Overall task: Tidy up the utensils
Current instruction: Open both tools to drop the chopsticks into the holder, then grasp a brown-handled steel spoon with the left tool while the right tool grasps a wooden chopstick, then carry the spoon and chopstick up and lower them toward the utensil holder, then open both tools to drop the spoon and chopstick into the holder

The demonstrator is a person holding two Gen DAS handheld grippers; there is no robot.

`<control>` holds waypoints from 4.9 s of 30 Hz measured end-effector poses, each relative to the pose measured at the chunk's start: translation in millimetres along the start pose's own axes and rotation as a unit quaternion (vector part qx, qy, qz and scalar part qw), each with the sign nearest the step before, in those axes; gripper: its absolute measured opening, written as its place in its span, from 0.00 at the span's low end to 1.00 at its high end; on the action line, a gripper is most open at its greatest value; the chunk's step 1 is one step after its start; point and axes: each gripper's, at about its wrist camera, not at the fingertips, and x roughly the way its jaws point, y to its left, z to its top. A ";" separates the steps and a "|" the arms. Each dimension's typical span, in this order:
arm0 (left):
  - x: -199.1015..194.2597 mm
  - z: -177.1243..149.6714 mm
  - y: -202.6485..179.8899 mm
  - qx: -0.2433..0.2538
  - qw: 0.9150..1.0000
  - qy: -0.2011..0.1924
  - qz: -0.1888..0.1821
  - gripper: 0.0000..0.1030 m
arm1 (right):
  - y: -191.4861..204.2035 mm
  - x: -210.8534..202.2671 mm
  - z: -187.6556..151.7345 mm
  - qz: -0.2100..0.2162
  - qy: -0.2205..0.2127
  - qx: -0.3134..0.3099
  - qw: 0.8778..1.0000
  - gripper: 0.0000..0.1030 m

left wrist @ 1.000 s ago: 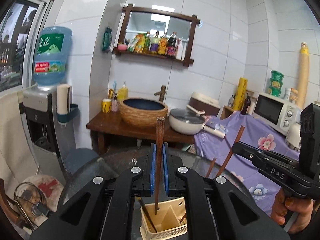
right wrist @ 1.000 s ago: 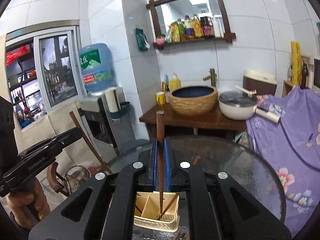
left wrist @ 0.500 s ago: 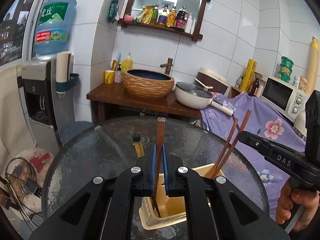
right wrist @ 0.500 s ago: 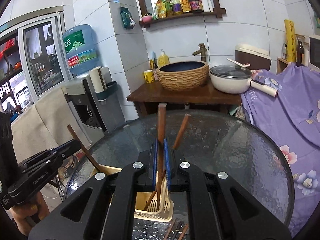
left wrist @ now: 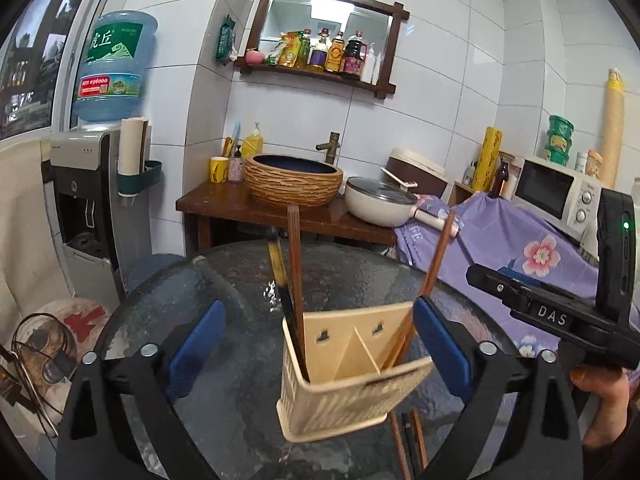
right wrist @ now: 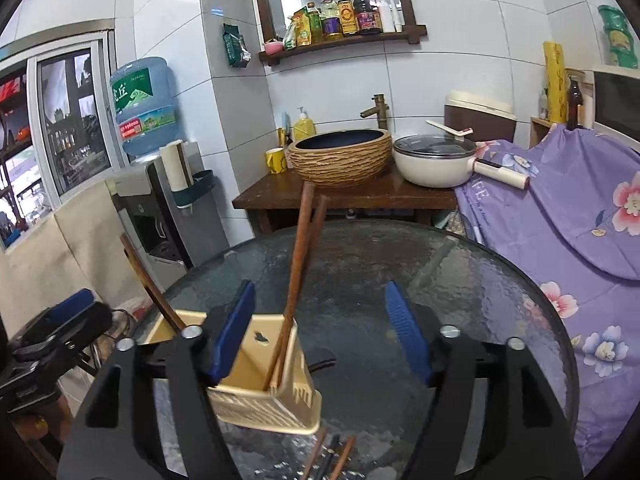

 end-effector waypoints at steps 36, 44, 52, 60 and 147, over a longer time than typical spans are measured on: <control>0.4 -184.5 -2.9 0.053 0.970 0.236 0.017 0.54 | -6.3 37.1 -178.3 -0.064 0.226 -0.025 0.972 0.37; 3.6 -186.8 -10.7 0.075 0.968 0.239 0.026 0.54 | -14.8 44.8 -171.5 -0.068 0.226 -0.027 0.971 0.31; 10.1 -187.4 -26.4 0.097 0.965 0.243 0.028 0.54 | -12.2 48.6 -169.2 -0.065 0.222 -0.035 0.972 0.31; 24.4 -181.1 -30.5 0.095 0.965 0.244 0.026 0.53 | -5.6 50.0 -170.4 -0.062 0.227 -0.039 0.971 0.27; -20.3 69.3 -25.4 0.041 0.998 -0.054 0.007 0.44 | 29.7 -53.3 88.8 0.095 -0.101 0.002 0.990 0.07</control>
